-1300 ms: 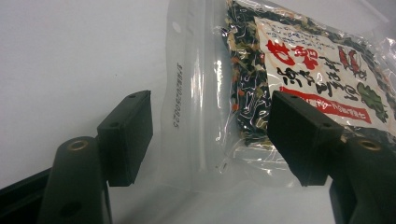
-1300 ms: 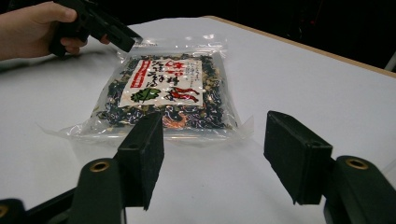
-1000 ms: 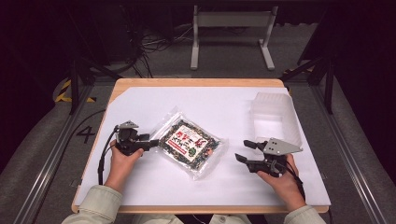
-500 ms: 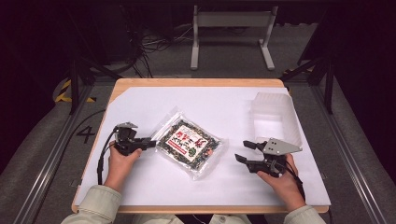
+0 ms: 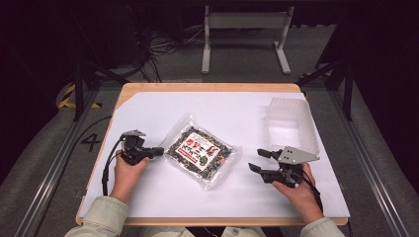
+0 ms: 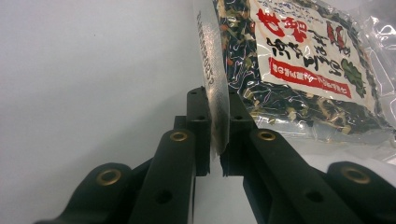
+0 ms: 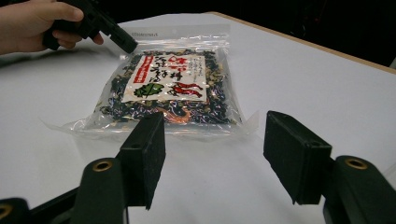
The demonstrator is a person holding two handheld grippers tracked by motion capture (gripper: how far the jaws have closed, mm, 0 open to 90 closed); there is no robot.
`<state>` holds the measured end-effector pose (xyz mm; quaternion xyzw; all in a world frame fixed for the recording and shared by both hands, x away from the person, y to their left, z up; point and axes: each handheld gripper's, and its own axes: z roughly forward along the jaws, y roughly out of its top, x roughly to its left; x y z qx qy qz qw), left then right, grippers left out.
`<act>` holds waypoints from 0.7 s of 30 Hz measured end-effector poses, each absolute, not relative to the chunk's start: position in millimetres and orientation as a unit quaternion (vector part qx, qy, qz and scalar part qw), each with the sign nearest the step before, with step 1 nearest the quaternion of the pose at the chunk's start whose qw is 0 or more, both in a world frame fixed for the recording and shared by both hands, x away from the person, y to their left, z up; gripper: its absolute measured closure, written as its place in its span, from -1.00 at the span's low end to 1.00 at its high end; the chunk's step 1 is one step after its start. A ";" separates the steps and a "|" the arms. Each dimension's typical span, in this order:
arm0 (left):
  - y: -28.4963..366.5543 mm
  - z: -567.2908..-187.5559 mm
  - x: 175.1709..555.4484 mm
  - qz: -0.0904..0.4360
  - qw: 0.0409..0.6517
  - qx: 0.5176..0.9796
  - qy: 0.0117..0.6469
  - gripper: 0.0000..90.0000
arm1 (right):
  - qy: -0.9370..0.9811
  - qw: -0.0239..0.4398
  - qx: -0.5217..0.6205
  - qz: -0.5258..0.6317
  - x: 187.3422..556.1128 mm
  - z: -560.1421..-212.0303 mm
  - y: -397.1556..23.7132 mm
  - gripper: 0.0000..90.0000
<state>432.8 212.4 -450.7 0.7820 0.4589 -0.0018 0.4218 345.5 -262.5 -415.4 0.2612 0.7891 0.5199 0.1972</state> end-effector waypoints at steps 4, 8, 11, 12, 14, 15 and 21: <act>210.8 -449.0 431.0 0.009 0.421 0.782 0.460 0.98 | 0.789 0.198 0.260 0.520 345.3 -415.2 -262.6 -0.15; 211.3 -448.3 430.5 0.010 0.424 0.779 0.463 0.99 | 0.789 0.199 0.260 0.520 345.3 -415.0 -263.0 -0.14; 211.4 -444.3 428.9 0.019 0.436 0.775 0.457 0.99 | 0.788 0.199 0.259 0.521 345.2 -414.9 -262.9 -0.14; 212.2 -441.9 428.3 0.027 0.442 0.775 0.451 0.99 | 0.788 0.199 0.259 0.521 345.1 -414.7 -263.0 -0.14; 213.5 -436.9 426.3 0.030 0.458 0.767 0.448 0.99 | 0.787 0.199 0.259 0.523 345.1 -414.4 -263.3 -0.13; 213.9 -434.3 424.9 0.032 0.470 0.759 0.449 0.99 | 0.787 0.200 0.259 0.523 345.1 -414.3 -263.4 -0.13; 216.3 -412.7 412.9 0.051 0.520 0.738 0.428 0.99 | 0.783 0.202 0.257 0.529 344.4 -410.9 -264.2 -0.10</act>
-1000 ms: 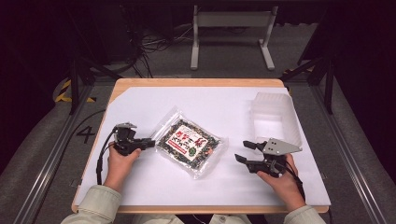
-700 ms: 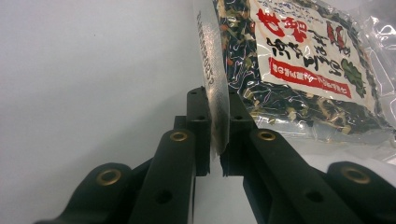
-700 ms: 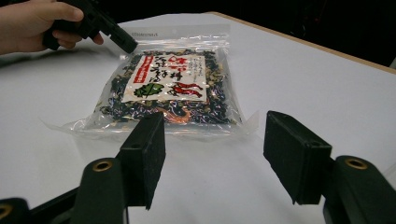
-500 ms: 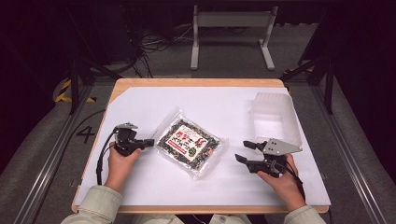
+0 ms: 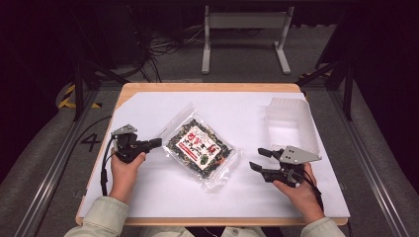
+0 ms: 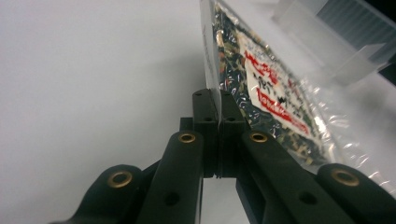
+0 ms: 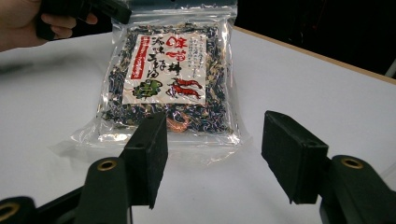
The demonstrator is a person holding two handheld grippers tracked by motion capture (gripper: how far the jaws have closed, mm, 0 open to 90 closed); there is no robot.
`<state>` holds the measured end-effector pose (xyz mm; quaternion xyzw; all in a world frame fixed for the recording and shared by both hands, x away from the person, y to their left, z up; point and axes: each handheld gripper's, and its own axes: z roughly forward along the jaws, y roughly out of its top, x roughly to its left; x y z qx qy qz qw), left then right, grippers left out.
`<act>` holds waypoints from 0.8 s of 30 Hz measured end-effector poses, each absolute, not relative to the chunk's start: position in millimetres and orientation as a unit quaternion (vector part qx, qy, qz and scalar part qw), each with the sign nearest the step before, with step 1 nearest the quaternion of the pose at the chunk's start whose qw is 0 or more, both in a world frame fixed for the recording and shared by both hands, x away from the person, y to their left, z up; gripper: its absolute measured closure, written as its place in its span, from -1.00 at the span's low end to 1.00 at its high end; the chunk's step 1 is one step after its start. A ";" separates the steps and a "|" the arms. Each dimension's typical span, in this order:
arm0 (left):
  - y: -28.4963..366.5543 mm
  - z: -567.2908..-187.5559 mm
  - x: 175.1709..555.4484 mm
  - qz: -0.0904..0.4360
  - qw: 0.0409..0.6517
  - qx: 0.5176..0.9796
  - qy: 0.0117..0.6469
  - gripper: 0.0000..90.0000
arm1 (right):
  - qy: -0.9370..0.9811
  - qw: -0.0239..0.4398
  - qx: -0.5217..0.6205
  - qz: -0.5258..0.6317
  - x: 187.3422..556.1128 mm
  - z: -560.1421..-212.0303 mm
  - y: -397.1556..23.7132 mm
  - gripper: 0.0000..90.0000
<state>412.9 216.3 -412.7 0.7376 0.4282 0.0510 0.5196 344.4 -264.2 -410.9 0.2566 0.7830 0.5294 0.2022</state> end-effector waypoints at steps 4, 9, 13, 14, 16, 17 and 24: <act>214.0 -400.6 404.5 0.075 0.529 0.737 0.414 0.99 | 0.783 0.203 0.255 0.530 343.9 -409.5 -264.1 -0.09; 208.7 -386.6 396.5 0.086 0.545 0.735 0.394 0.99 | 0.781 0.204 0.256 0.532 343.8 -407.2 -265.0 -0.06; 202.3 -370.4 386.2 0.114 0.555 0.736 0.370 0.99 | 0.778 0.207 0.254 0.537 342.8 -403.4 -265.1 -0.05; 202.3 -370.4 386.2 0.114 0.555 0.736 0.370 0.99 | 0.778 0.207 0.254 0.537 342.8 -403.4 -265.1 -0.05; 200.6 -364.1 382.1 0.118 0.558 0.738 0.361 0.99 | 0.774 0.209 0.254 0.541 341.3 -400.1 -265.1 -0.04; 199.8 -361.1 380.3 0.121 0.559 0.739 0.357 0.99 | 0.774 0.209 0.253 0.542 341.2 -399.2 -265.1 -0.04; 193.9 -342.0 368.0 0.136 0.575 0.738 0.326 0.99 | 0.770 0.212 0.249 0.548 339.7 -390.7 -261.7 -0.02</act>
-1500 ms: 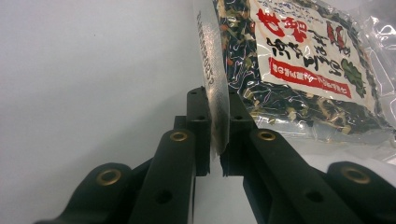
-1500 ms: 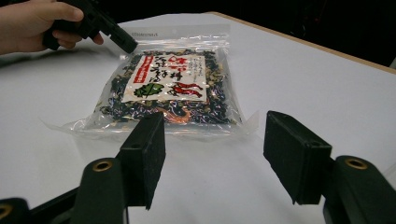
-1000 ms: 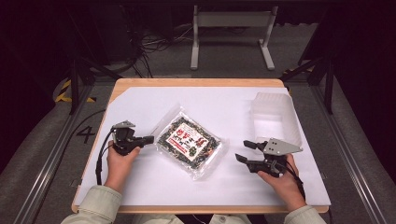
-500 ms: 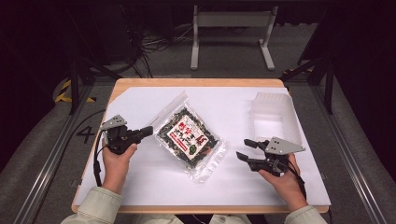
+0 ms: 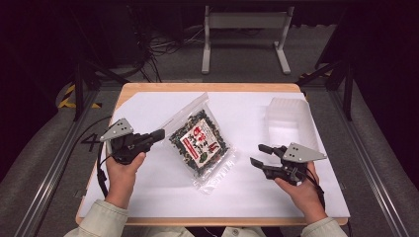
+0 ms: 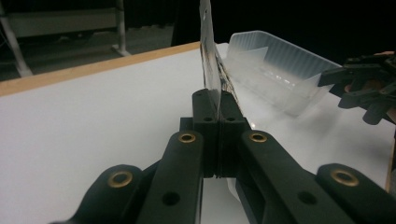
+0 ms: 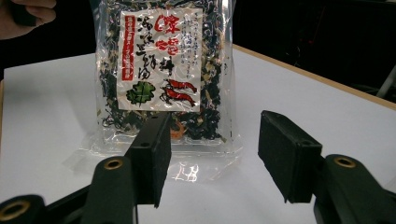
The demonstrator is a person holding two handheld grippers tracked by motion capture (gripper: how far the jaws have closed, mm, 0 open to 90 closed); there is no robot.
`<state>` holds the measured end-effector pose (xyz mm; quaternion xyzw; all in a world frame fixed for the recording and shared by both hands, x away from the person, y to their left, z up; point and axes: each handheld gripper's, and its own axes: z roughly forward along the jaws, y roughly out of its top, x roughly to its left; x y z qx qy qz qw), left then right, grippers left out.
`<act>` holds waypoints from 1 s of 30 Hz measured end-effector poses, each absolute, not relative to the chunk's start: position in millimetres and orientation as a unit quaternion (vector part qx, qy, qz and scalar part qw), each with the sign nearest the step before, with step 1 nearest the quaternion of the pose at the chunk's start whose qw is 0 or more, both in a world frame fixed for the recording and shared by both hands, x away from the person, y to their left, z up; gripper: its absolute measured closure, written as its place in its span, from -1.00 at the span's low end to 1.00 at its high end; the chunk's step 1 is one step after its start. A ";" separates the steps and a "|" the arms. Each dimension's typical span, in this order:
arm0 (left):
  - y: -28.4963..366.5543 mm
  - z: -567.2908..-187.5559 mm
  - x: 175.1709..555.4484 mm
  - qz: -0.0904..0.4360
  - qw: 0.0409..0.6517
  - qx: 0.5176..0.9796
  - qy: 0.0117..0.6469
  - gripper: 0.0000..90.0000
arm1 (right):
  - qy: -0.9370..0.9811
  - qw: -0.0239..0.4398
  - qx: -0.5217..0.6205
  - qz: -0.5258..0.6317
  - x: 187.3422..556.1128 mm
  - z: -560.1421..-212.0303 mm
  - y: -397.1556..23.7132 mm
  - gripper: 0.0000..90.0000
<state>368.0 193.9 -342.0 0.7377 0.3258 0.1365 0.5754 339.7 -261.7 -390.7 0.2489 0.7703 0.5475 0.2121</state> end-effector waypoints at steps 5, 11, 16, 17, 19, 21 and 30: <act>191.3 -329.1 361.1 0.140 0.585 0.739 0.303 0.99 | 0.766 0.216 0.241 0.555 340.5 -382.9 -258.0 -0.02; 188.3 -314.7 352.1 0.146 0.600 0.735 0.279 0.99 | 0.760 0.221 0.233 0.565 342.3 -373.9 -253.6 -0.02; 183.9 -303.9 346.5 0.154 0.609 0.731 0.266 0.99 | 0.753 0.221 0.224 0.577 344.8 -366.3 -247.9 -0.02; 182.8 -301.6 345.0 0.156 0.610 0.732 0.262 0.99 | 0.753 0.222 0.223 0.578 345.3 -364.9 -246.8 -0.02; 181.5 -298.6 342.8 0.158 0.613 0.730 0.258 0.99 | 0.751 0.222 0.219 0.582 346.1 -361.9 -244.6 -0.02; 181.1 -295.9 341.8 0.163 0.615 0.729 0.253 0.99 | 0.748 0.224 0.215 0.586 347.2 -358.5 -243.0 -0.02; 180.8 -288.5 338.5 0.159 0.626 0.725 0.239 0.99 | 0.738 0.207 0.221 0.603 355.0 -354.5 -235.5 0.00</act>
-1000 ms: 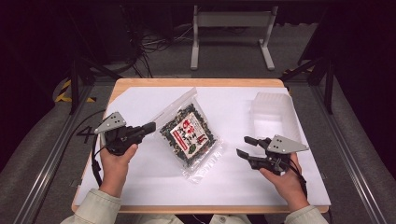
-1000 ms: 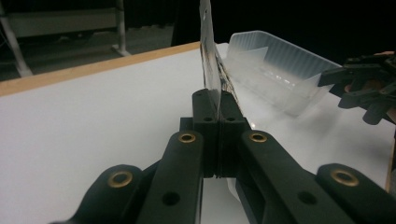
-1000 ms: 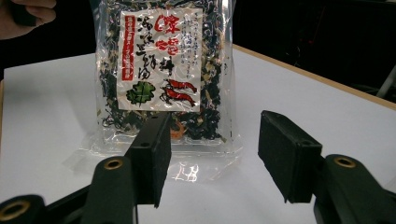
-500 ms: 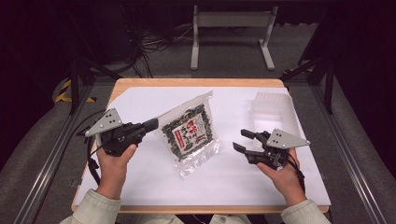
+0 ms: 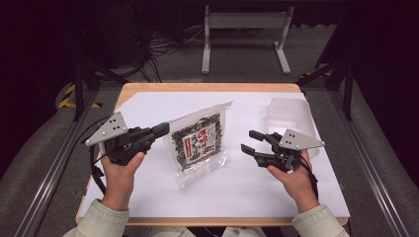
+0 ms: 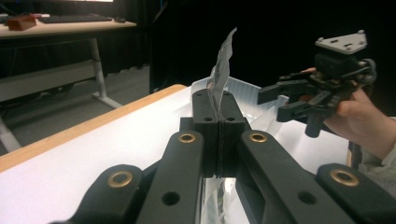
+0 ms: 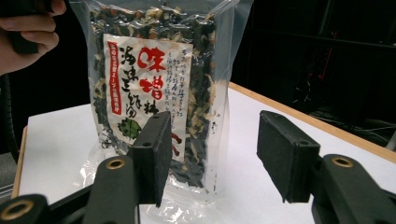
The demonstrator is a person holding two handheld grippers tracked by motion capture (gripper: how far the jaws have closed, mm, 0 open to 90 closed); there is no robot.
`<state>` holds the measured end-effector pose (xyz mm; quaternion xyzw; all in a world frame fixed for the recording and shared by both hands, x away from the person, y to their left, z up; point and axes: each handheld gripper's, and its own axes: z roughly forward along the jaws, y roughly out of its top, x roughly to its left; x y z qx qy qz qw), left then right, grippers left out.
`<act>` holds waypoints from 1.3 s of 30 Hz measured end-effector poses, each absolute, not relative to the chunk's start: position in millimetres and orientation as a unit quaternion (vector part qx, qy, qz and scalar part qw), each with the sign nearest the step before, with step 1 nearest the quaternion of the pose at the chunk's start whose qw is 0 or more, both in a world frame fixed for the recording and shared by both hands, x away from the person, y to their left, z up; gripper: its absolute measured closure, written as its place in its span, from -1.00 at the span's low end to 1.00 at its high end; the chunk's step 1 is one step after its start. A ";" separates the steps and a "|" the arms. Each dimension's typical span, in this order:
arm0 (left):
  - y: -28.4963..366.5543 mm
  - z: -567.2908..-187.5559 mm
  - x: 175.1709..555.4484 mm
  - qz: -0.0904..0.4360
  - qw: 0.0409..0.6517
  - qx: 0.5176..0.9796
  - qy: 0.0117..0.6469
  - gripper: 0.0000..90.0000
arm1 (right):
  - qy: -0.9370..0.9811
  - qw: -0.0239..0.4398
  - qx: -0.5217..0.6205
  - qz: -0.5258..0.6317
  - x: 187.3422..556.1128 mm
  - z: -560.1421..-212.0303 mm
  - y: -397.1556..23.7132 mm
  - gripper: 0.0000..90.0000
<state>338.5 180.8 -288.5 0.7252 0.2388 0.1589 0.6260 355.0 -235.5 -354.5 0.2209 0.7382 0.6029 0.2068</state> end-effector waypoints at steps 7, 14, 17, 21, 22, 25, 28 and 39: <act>179.3 -284.2 335.3 0.153 0.635 0.722 0.227 0.99 | 0.738 0.183 0.225 0.609 367.7 -352.5 -222.7 -0.13; 175.3 -278.8 330.0 0.144 0.644 0.720 0.214 0.99 | 0.747 0.152 0.213 0.611 378.2 -355.5 -202.8 -0.32; 174.5 -276.8 328.5 0.143 0.647 0.719 0.209 0.99 | 0.751 0.144 0.204 0.611 380.1 -357.4 -194.7 -0.43; 171.8 -275.1 326.0 0.142 0.646 0.722 0.202 0.99 | 0.755 0.137 0.194 0.610 382.7 -358.4 -187.6 -0.48; 170.7 -274.7 325.2 0.142 0.646 0.723 0.199 0.99 | 0.754 0.133 0.192 0.613 383.2 -358.6 -186.1 -0.49; 169.8 -274.1 324.1 0.140 0.648 0.723 0.194 0.99 | 0.753 0.117 0.182 0.621 384.3 -359.2 -181.6 -0.50; 169.3 -273.6 321.1 0.148 0.652 0.719 0.187 0.99 | 0.756 0.101 0.169 0.625 384.9 -359.9 -176.9 -0.51; 165.5 -274.5 320.9 0.141 0.651 0.725 0.179 0.99 | 0.766 0.078 0.130 0.625 381.4 -360.5 -167.2 -0.37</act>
